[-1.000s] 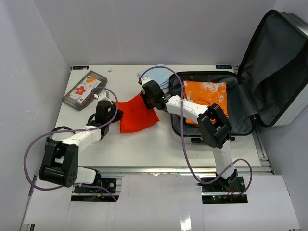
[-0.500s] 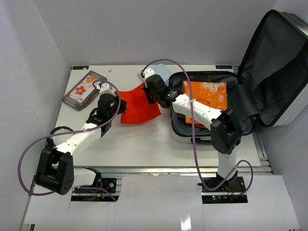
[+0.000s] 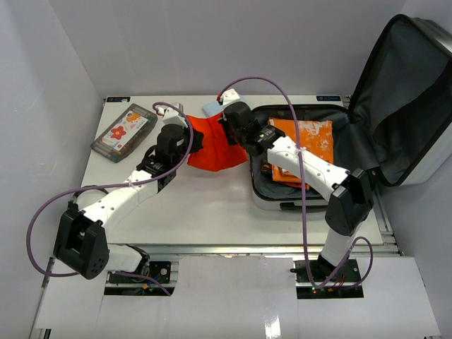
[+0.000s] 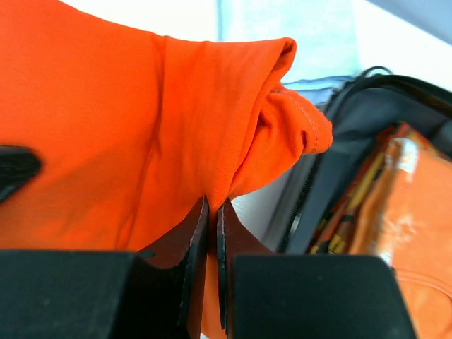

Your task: Pack the luggage

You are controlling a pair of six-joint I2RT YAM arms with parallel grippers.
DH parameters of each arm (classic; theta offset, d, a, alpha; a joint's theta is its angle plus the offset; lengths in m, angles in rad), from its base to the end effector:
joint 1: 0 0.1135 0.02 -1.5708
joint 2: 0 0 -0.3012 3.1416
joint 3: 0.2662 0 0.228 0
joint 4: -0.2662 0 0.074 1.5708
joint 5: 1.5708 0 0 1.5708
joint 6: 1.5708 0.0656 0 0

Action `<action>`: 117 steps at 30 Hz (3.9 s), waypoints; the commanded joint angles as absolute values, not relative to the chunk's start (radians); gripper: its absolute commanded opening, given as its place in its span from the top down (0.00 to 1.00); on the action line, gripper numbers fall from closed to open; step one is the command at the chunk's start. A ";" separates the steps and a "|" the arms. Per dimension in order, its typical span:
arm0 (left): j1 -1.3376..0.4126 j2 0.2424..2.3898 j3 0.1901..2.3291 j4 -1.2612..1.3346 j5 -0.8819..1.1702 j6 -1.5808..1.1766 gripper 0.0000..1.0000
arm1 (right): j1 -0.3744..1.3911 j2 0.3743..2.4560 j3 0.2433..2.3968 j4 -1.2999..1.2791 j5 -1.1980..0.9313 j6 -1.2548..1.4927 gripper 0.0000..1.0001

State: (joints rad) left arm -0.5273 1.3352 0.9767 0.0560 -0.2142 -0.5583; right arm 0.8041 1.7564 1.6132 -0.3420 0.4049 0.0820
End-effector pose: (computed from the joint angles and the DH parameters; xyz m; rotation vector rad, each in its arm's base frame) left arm 0.2737 -0.1432 0.3442 -0.1794 1.8942 -0.5460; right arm 0.3104 0.2850 0.3749 -0.4752 1.9601 0.1464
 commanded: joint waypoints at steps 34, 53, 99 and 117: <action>-0.862 2.044 1.690 0.150 -0.123 -0.503 1.00 | 0.106 1.268 1.094 -0.172 0.346 0.120 0.92; -0.862 2.148 1.688 0.203 -0.252 -0.446 0.67 | -0.038 1.513 1.138 -0.076 0.286 0.105 0.55; -0.938 2.018 1.361 0.210 -0.116 -0.377 1.00 | -0.094 1.428 0.913 -0.086 0.086 0.292 0.79; -0.945 1.850 1.465 0.083 -0.319 -0.285 0.36 | -0.043 1.275 0.954 -0.170 0.116 0.264 0.76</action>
